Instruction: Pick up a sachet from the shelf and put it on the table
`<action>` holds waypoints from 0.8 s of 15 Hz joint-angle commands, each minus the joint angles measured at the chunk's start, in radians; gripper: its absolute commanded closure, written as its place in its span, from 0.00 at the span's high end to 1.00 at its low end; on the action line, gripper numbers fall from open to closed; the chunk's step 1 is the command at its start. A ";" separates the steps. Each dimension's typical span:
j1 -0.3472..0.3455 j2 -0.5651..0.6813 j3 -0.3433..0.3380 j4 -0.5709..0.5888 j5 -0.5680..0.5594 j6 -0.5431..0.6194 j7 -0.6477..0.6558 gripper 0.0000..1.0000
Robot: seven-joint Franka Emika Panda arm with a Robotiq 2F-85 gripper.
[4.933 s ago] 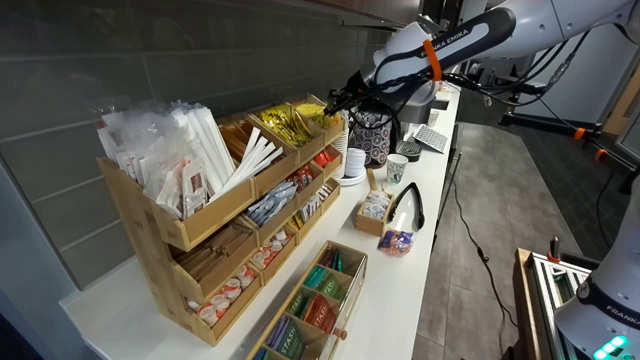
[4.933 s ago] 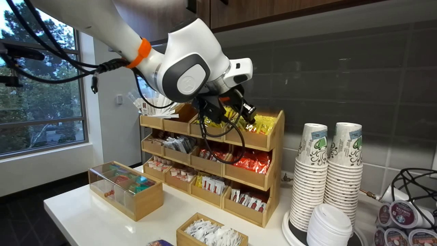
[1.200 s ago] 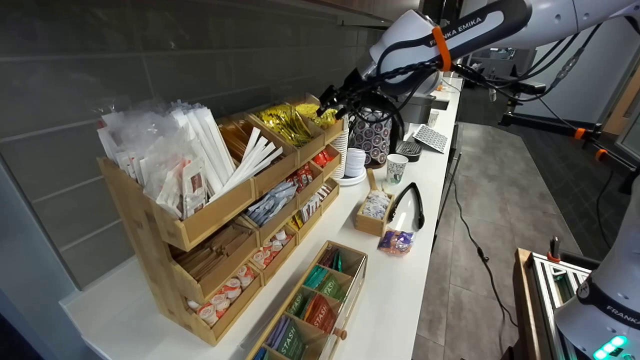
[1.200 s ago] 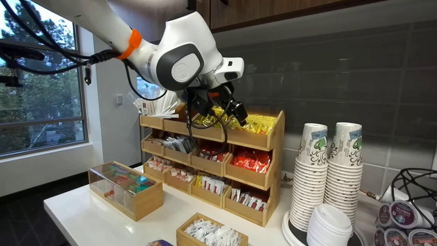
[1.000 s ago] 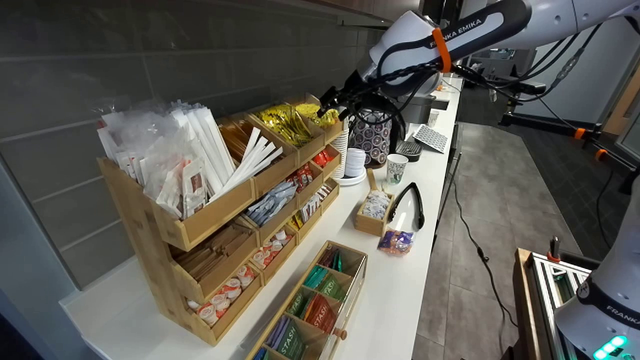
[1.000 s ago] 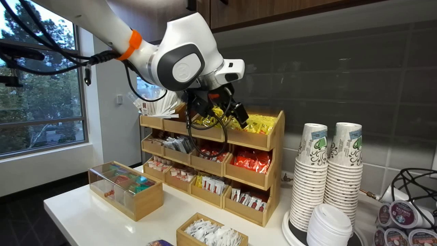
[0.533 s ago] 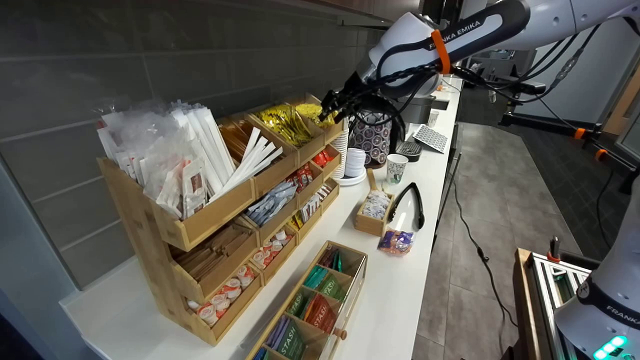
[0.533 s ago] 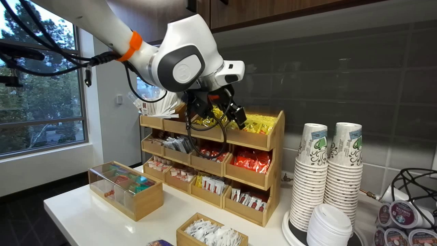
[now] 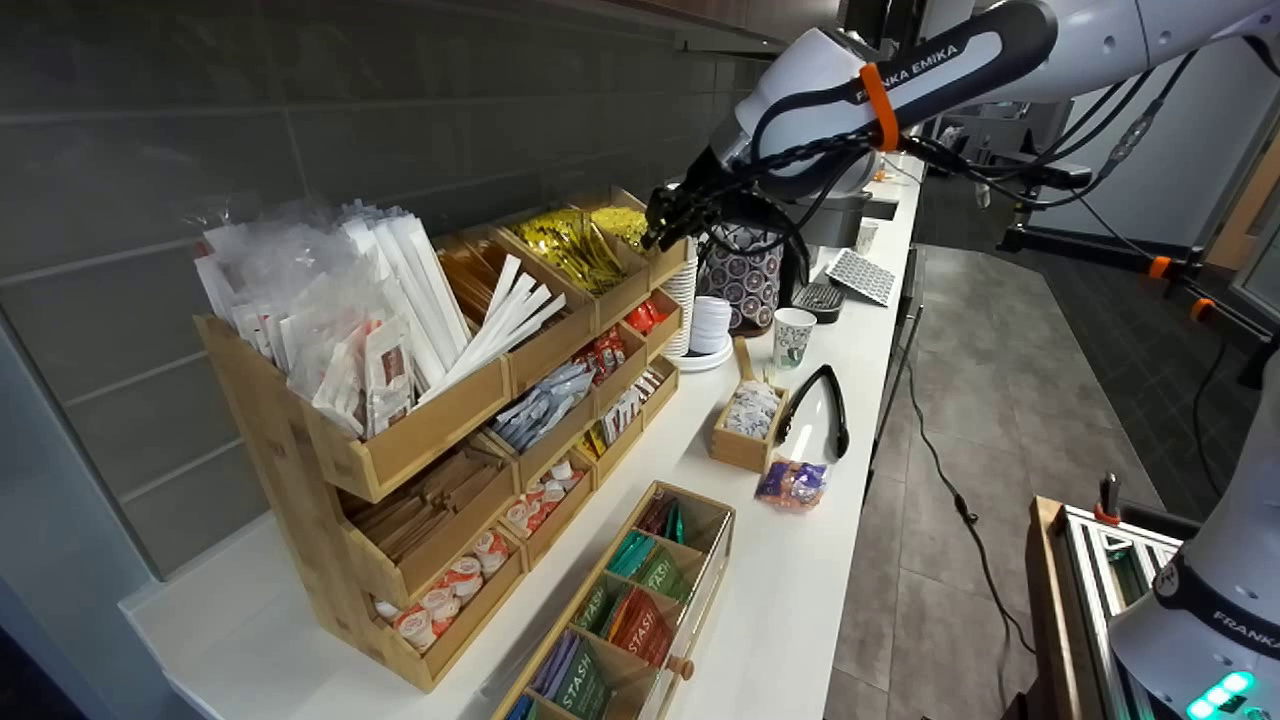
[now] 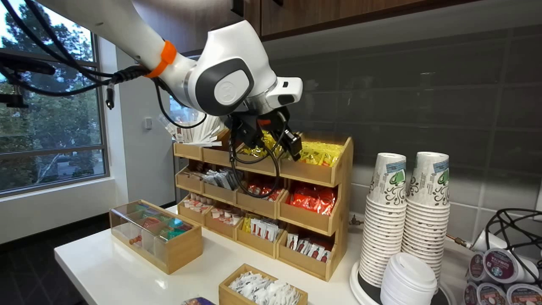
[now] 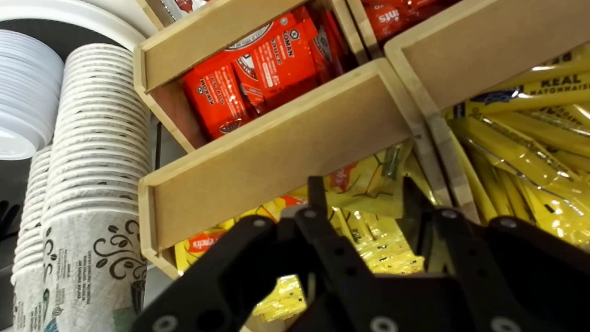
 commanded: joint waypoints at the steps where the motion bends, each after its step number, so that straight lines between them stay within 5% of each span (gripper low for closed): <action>1: 0.007 0.002 -0.007 0.004 -0.029 -0.016 0.042 0.08; 3: 0.007 0.000 -0.008 0.005 -0.030 -0.016 0.047 0.00; 12: 0.008 -0.075 0.004 -0.030 -0.012 -0.024 0.049 0.00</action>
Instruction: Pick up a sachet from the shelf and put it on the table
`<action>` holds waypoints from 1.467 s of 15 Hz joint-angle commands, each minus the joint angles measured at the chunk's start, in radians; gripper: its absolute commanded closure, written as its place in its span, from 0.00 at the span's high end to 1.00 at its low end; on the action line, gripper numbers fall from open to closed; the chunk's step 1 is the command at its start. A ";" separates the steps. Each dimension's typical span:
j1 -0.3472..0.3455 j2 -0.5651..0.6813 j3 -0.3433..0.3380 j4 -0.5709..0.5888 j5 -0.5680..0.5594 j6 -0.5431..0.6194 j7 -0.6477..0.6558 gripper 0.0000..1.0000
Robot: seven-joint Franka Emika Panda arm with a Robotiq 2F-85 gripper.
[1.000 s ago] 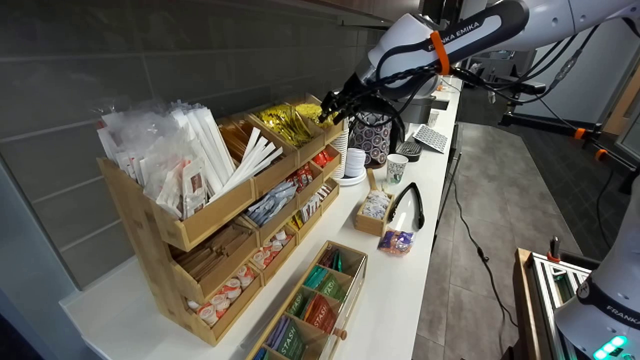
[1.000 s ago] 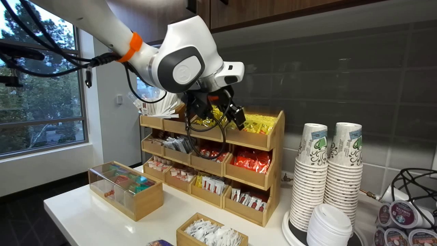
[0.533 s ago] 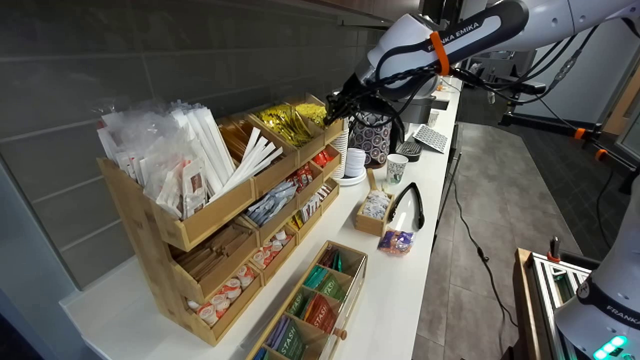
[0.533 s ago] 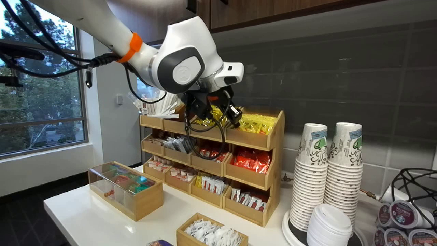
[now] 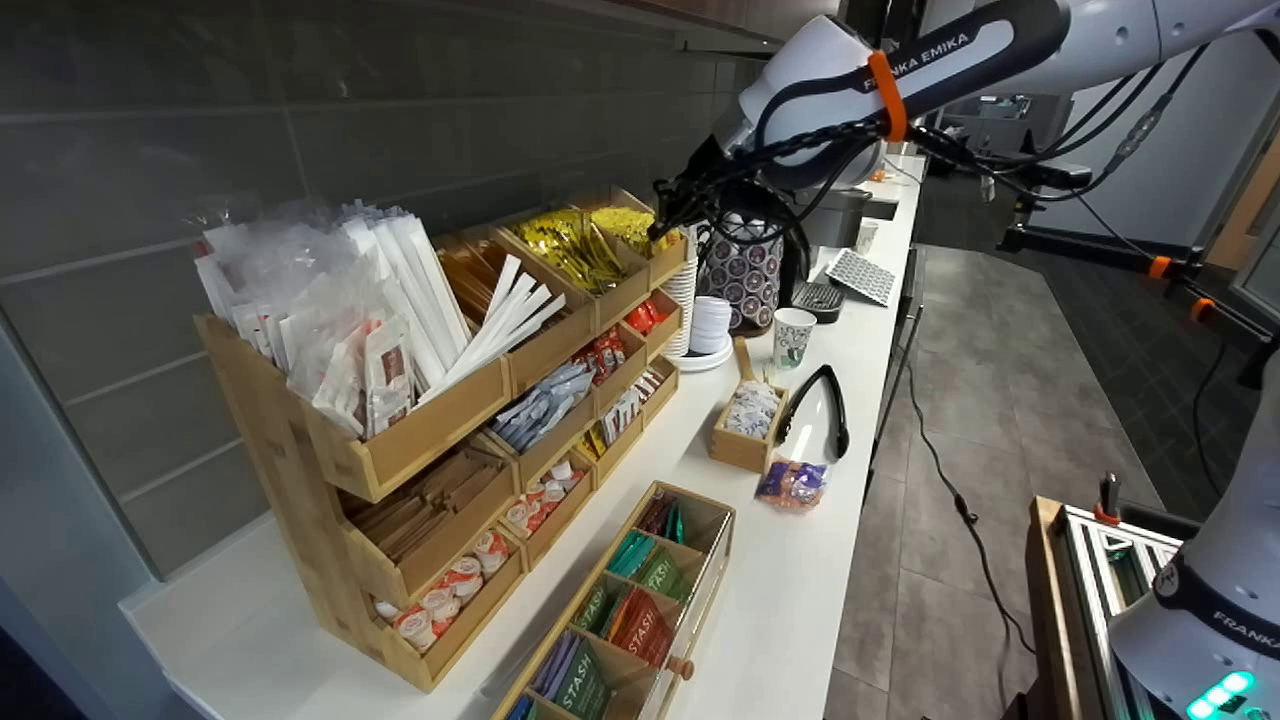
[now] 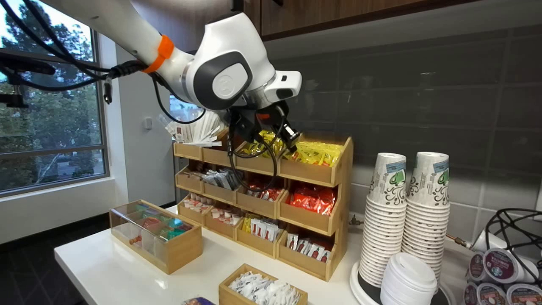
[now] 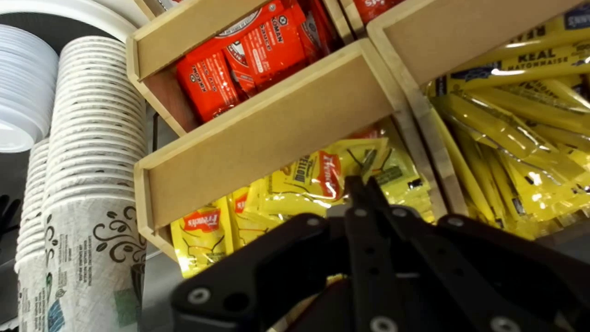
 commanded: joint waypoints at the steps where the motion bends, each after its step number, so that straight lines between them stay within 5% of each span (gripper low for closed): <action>1: 0.005 -0.074 0.008 -0.042 -0.001 -0.030 0.014 0.00; 14: 0.030 -0.396 0.016 -0.317 0.079 -0.139 -0.144 0.00; 22: 0.058 -0.445 -0.014 -0.474 0.184 -0.273 -0.206 0.00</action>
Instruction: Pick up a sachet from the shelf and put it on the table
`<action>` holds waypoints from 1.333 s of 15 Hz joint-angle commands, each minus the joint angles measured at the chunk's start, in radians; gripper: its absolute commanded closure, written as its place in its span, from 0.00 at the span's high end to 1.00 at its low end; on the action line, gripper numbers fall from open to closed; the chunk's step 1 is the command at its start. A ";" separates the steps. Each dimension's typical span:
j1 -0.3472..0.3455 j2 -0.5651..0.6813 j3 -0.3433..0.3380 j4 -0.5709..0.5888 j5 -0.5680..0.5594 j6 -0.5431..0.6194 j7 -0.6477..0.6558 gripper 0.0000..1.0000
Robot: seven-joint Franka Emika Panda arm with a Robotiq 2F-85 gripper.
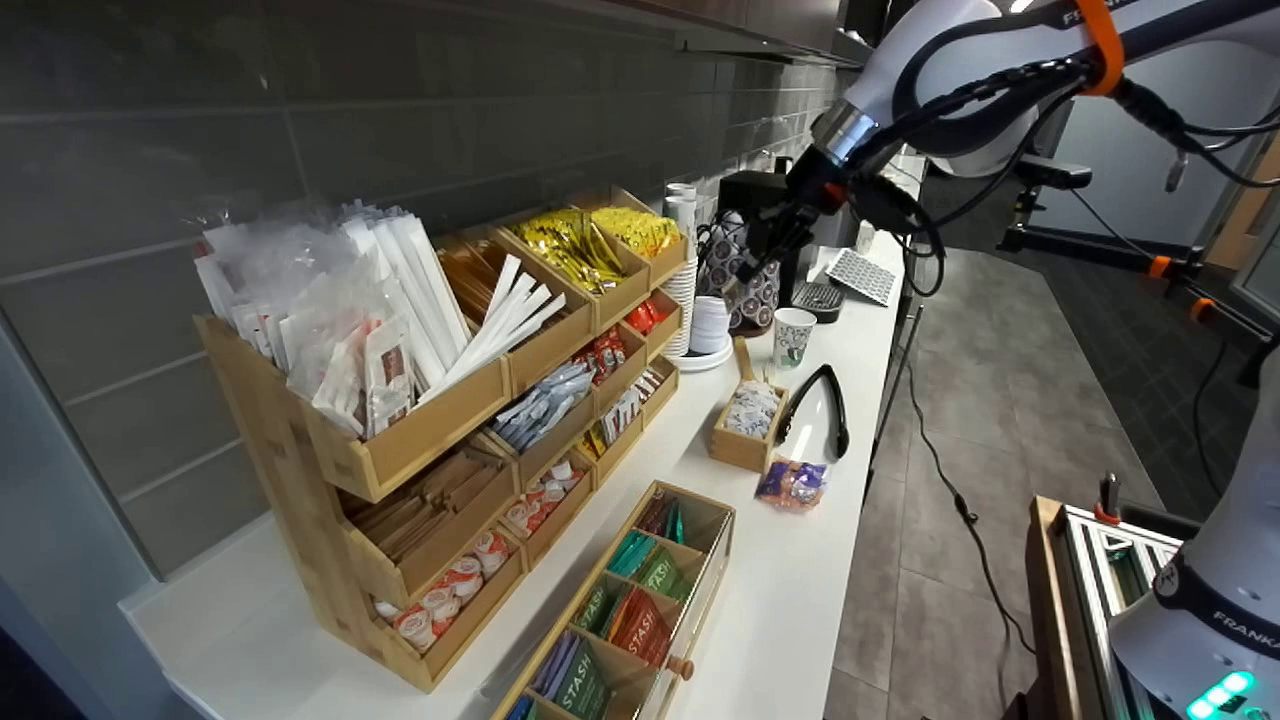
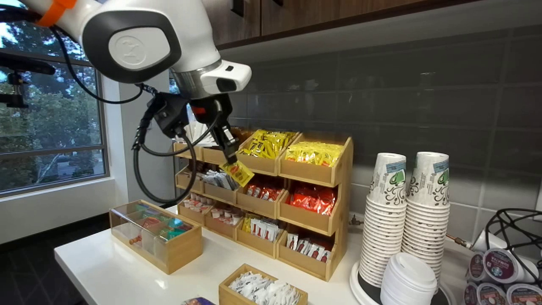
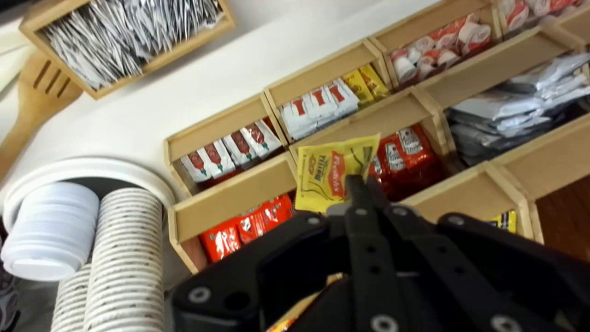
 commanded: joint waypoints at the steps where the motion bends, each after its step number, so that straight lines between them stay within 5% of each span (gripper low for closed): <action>1: 0.040 -0.011 -0.024 -0.083 0.085 -0.005 -0.051 0.00; 9: 0.116 0.086 -0.039 -0.156 0.334 0.021 -0.201 0.00; 18: 0.092 0.201 -0.008 -0.148 0.559 0.016 -0.367 0.00; 19: 0.089 0.208 -0.005 -0.148 0.579 0.021 -0.379 0.26; 20: 0.086 0.214 -0.001 -0.148 0.593 0.020 -0.389 0.26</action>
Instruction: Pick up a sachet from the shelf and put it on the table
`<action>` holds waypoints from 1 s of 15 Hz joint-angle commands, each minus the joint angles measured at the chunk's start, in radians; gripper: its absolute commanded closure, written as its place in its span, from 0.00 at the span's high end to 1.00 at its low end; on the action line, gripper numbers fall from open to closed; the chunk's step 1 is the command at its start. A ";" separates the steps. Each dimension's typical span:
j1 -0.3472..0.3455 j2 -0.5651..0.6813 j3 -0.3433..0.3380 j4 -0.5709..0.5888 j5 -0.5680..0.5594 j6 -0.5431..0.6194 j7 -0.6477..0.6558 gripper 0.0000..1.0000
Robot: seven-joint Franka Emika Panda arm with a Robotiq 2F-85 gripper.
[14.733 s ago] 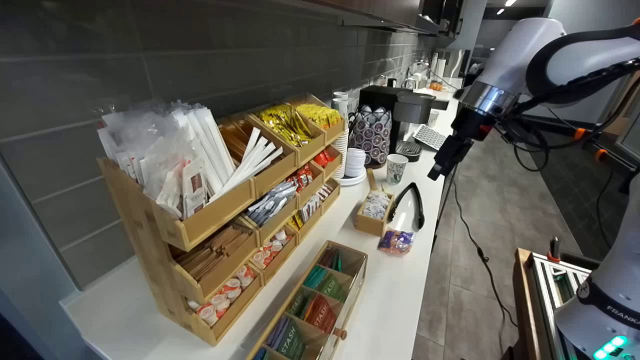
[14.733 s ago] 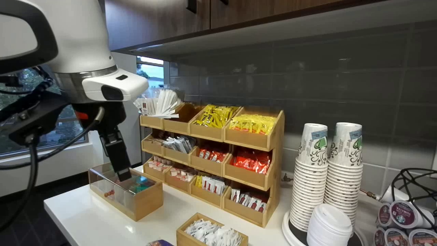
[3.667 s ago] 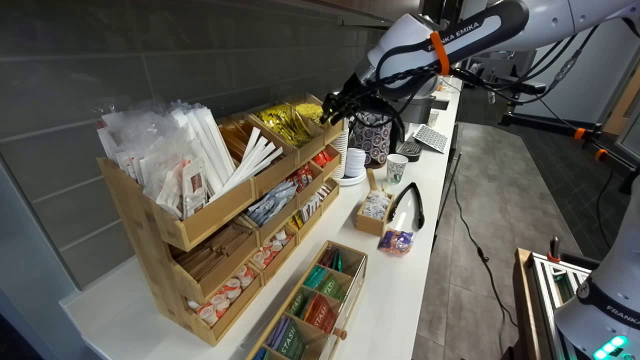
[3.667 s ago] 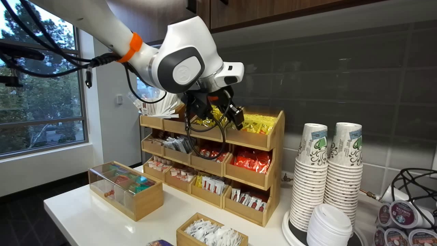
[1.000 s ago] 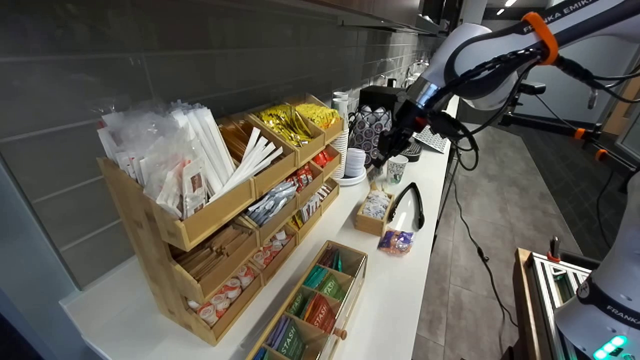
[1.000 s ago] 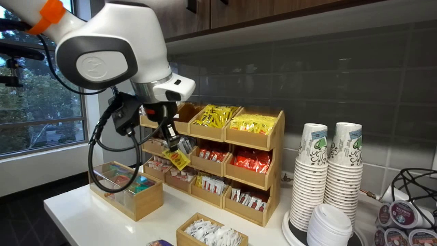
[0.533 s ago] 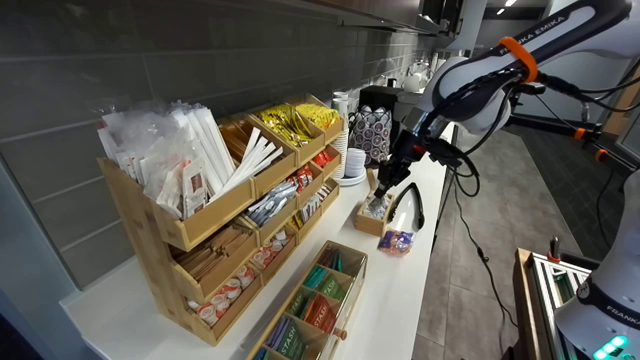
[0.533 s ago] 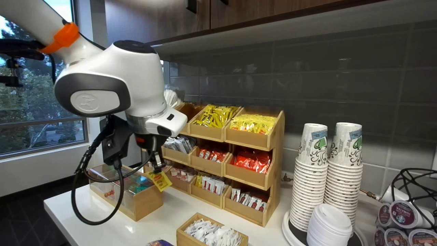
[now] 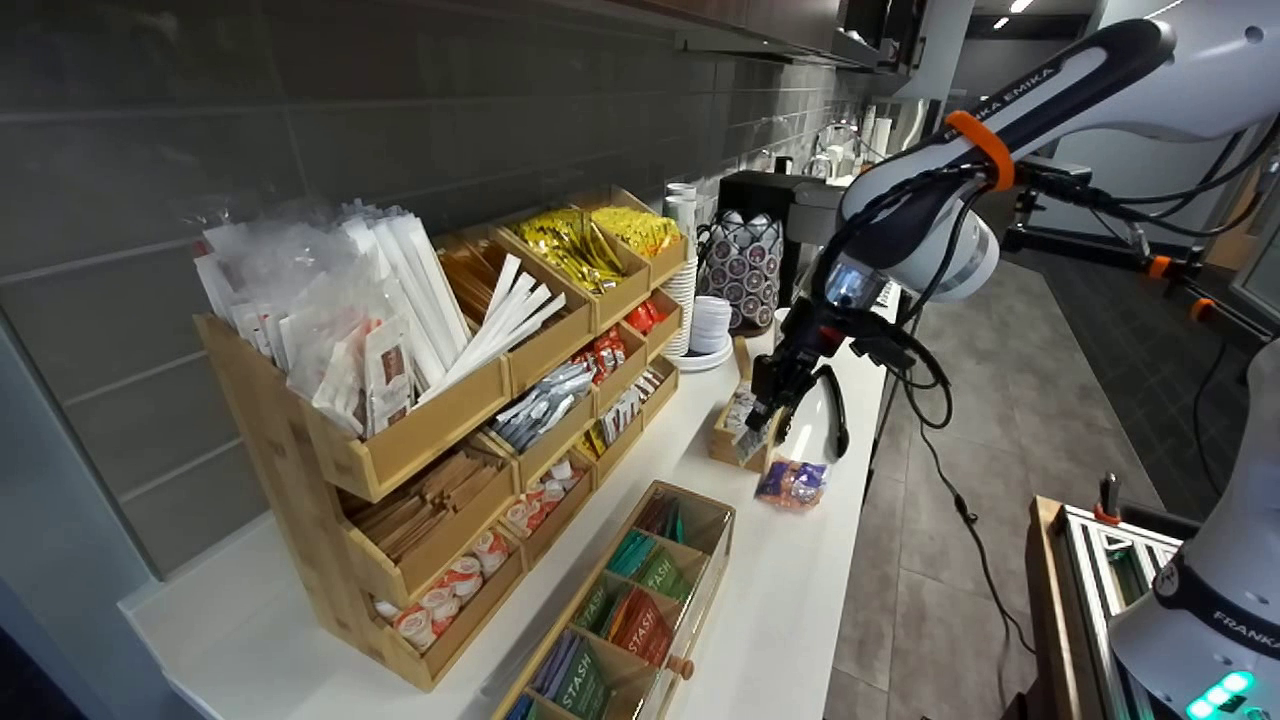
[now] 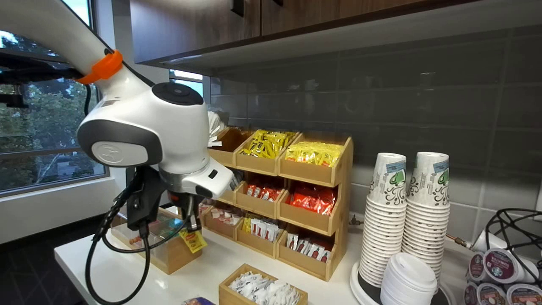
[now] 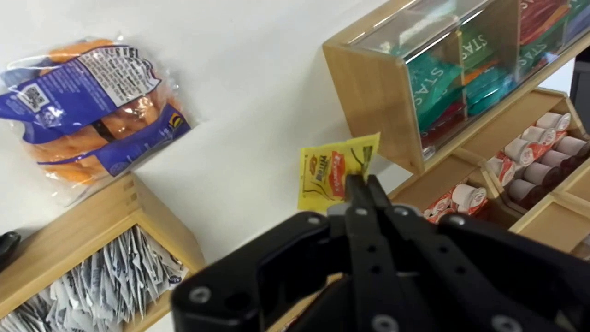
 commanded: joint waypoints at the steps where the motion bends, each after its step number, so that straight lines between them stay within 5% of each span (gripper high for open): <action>1: -0.015 0.030 0.021 0.003 0.079 0.017 -0.060 0.33; 10: -0.029 -0.002 0.046 0.007 0.048 0.014 -0.016 0.99; 15: -0.040 -0.081 0.057 -0.011 -0.067 0.005 0.069 1.00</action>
